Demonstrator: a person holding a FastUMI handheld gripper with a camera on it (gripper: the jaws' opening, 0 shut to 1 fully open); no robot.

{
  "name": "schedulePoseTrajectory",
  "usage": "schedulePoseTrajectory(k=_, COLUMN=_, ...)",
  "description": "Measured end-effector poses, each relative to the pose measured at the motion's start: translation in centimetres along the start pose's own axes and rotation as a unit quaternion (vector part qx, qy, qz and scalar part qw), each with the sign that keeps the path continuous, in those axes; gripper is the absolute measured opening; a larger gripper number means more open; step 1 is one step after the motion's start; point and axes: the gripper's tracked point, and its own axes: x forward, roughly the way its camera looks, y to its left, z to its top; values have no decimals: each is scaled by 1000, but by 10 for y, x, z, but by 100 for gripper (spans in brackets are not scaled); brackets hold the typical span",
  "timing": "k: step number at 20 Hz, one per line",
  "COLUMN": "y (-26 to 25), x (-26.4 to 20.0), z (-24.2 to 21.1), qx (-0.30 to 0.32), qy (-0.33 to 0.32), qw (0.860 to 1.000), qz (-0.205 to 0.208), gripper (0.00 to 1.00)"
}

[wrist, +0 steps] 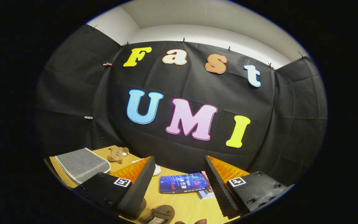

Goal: Open the storage box then place both shoes into the box .Put the left shoe in first, then the right shoe, with the right side of both shoes facing outward in a uniform manner.

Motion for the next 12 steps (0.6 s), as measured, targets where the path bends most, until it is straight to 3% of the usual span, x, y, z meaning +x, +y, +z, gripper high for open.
schedulePoseTrajectory(k=12, y=14, x=10, z=1, qx=-1, qy=-2, qw=1000, qz=23, gripper=97)
